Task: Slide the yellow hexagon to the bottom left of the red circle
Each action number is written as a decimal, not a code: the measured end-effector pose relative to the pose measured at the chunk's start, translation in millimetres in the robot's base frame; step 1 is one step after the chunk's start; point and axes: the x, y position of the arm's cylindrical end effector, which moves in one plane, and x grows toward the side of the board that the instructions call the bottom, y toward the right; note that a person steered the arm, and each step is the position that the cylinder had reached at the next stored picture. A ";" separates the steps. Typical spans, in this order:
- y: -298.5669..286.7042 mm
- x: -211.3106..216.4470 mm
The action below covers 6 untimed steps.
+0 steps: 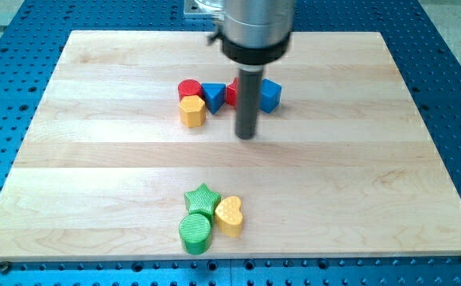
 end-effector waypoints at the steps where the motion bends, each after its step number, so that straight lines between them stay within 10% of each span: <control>1: -14.9 -15.5; 4: -209.5 7.7; 6: -204.5 -31.0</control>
